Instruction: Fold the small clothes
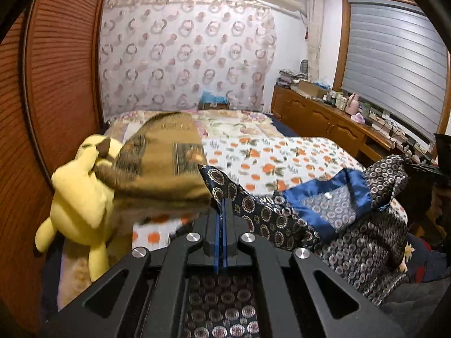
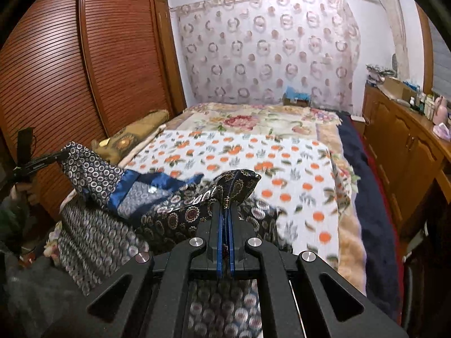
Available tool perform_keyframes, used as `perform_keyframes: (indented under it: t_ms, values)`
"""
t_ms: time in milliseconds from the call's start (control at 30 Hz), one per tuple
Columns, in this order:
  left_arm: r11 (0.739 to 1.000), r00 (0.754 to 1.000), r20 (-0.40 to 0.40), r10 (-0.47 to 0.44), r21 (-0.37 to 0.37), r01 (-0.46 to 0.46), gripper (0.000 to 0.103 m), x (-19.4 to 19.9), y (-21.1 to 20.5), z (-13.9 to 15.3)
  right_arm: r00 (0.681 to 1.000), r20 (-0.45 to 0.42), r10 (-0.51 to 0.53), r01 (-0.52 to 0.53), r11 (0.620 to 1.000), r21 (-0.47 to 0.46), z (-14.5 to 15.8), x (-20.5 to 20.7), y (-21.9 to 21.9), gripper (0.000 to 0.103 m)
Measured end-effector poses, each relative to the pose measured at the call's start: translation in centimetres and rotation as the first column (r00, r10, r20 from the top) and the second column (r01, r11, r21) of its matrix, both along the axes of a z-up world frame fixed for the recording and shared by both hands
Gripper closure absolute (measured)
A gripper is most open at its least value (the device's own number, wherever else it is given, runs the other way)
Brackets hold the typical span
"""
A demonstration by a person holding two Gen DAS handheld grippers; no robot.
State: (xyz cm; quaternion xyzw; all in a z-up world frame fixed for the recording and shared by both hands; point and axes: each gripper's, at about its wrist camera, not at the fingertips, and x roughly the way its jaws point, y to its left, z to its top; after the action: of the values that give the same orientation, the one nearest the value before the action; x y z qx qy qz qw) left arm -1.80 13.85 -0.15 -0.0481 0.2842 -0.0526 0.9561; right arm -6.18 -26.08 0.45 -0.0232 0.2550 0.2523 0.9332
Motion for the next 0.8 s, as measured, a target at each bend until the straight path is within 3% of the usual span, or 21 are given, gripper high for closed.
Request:
perform_keyframes:
  t_ms: [133,333,567,633,700,733,767,800]
  values:
    - [1.000,0.999,-0.034,0.025,-0.018,-0.025,0.101,-0.5,0.6,-2.4,0.997,-0.068,-0.023,0.020,0.999,-0.049,-2.5,-1.0,-0.3,0.100]
    - [0.998,0.992,-0.105,0.064,-0.006,-0.065,0.101,0.0,1.4,-5.8,0.979,-0.184,-0.087,0.069,0.992,-0.105,-7.0,1.3,-1.1,0.100]
    - [0.999,0.993,-0.106,0.049,-0.010,-0.051,0.100,-0.3,1.6,-5.8,0.980,-0.185,-0.076,0.054,0.992,-0.117,-6.3,1.5,-0.8,0.100]
    - [0.999,0.994,-0.099,0.050,-0.013,-0.052,0.092,-0.3,1.9,-5.4,0.983,-0.172,-0.071,0.051,0.991,-0.121,-5.7,1.3,-0.6,0.100]
    - [0.998,0.996,-0.078,0.053,-0.021,-0.055,0.069,-0.4,2.1,-4.9,0.985,-0.156,-0.068,0.050,0.991,-0.121,-5.5,0.9,0.0,0.095]
    - [0.998,0.996,-0.064,0.056,-0.026,-0.058,0.063,-0.5,2.3,-4.5,0.987,-0.146,-0.063,0.046,0.992,-0.117,-5.2,0.7,0.0,0.094]
    - [0.998,0.997,-0.052,0.058,-0.032,-0.059,0.058,-0.5,2.4,-4.1,0.990,-0.131,-0.060,0.045,0.992,-0.115,-4.6,0.5,-0.1,0.090]
    - [0.998,0.997,-0.044,0.057,-0.037,-0.059,0.055,-0.5,2.6,-3.7,0.991,-0.115,-0.065,0.051,0.992,-0.116,-4.3,0.2,-0.1,0.079]
